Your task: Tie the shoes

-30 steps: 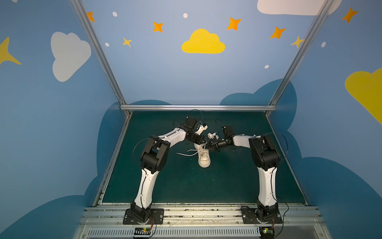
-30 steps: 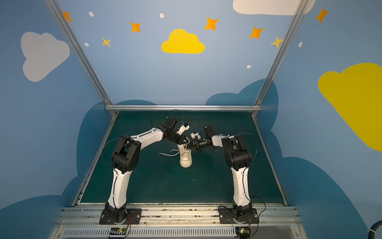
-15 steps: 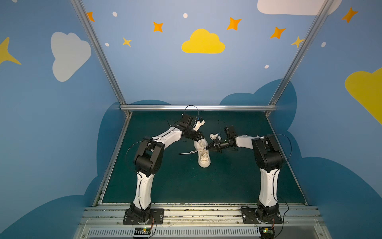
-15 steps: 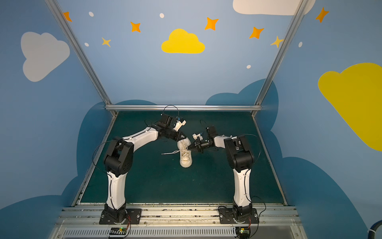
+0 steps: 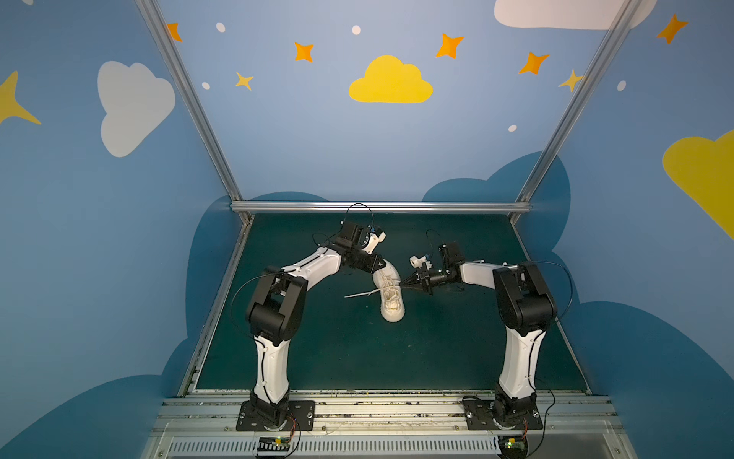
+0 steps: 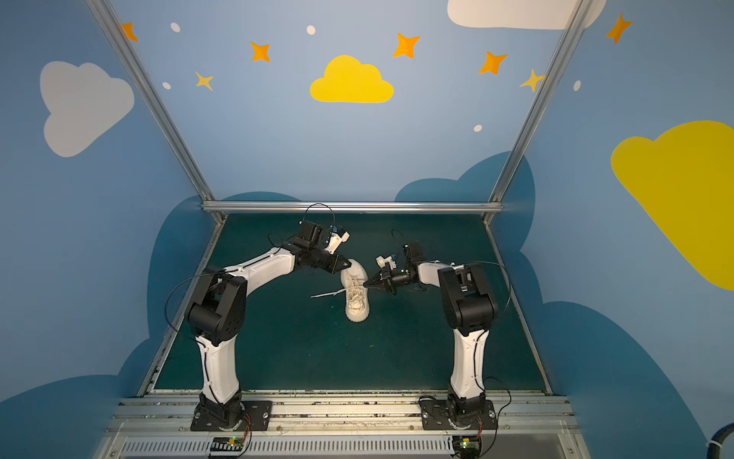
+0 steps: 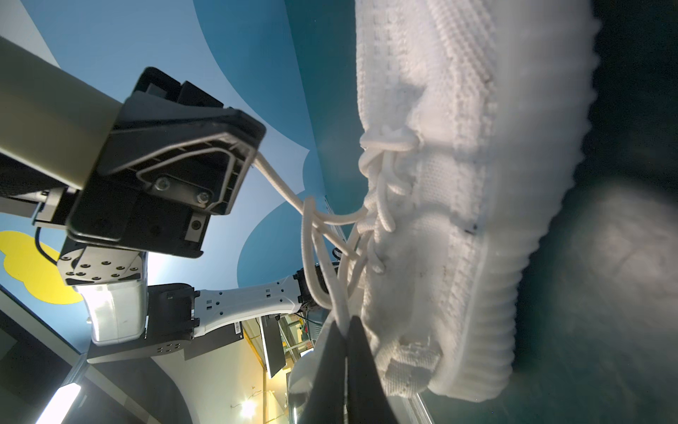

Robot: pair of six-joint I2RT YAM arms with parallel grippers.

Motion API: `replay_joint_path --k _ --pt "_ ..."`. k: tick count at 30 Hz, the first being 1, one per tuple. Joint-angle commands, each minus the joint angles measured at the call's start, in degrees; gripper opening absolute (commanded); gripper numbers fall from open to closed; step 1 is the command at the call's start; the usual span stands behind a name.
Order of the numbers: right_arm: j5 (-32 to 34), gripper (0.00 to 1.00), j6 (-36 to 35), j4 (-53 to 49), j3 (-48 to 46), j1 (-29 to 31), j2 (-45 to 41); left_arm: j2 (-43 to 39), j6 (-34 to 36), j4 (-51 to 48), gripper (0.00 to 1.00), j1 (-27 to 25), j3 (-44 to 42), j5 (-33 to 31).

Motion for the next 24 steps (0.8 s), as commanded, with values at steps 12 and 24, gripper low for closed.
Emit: replay_joint_path --k 12,24 --pt "1.8 0.00 -2.4 -1.6 -5.2 -2.1 -4.3 -3.4 -0.6 2.4 0.03 2.6 -3.6 1.3" --pt "2.1 0.00 -3.2 -2.1 -7.9 -3.6 -5.8 -3.9 -0.7 3.2 0.03 4.6 -5.1 1.4"
